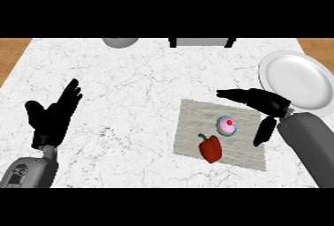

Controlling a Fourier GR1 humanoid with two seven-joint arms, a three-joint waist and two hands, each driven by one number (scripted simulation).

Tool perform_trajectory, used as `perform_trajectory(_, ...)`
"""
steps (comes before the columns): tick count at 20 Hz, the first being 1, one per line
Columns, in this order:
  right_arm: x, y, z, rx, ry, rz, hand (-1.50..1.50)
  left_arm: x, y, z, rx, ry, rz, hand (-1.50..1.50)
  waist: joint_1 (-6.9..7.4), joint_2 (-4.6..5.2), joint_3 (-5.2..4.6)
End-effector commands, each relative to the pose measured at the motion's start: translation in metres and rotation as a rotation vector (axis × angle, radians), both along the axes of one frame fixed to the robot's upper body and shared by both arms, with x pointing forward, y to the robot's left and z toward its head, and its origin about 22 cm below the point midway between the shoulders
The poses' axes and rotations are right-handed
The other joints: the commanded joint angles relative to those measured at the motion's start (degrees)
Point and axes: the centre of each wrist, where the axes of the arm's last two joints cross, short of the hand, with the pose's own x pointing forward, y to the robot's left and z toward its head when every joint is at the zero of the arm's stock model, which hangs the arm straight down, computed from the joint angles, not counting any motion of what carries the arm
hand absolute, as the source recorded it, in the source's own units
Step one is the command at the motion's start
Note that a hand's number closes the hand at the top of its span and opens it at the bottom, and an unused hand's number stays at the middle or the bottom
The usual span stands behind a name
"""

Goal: Pick the cupcake from the placemat and place it in the plate

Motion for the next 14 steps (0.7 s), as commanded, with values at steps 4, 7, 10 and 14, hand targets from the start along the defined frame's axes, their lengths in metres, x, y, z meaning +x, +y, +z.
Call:
perform_trajectory(4, 0.005, 0.014, -0.018, -0.06, 0.018, 0.02, -1.5, -0.003, -0.011, 0.013, -0.002, 0.016, -0.005, 0.0, 0.3, 0.03, 0.03)
perform_trajectory(7, 0.004, 0.026, -0.02, -0.09, 0.005, -0.006, -1.5, -0.001, -0.018, -0.008, -0.008, 0.003, -0.006, 0.0, 0.13, 0.05, 0.02)
perform_trajectory(10, -0.004, 0.033, -0.029, -0.076, -0.009, -0.005, -1.5, 0.001, -0.002, -0.005, -0.011, 0.003, 0.008, 0.0, -0.03, 0.01, 0.01)
perform_trajectory(14, 0.005, 0.024, -0.029, -0.112, -0.018, 0.009, -1.5, 0.004, -0.018, -0.015, 0.007, 0.015, -0.009, 0.0, 0.06, 0.07, 0.02)
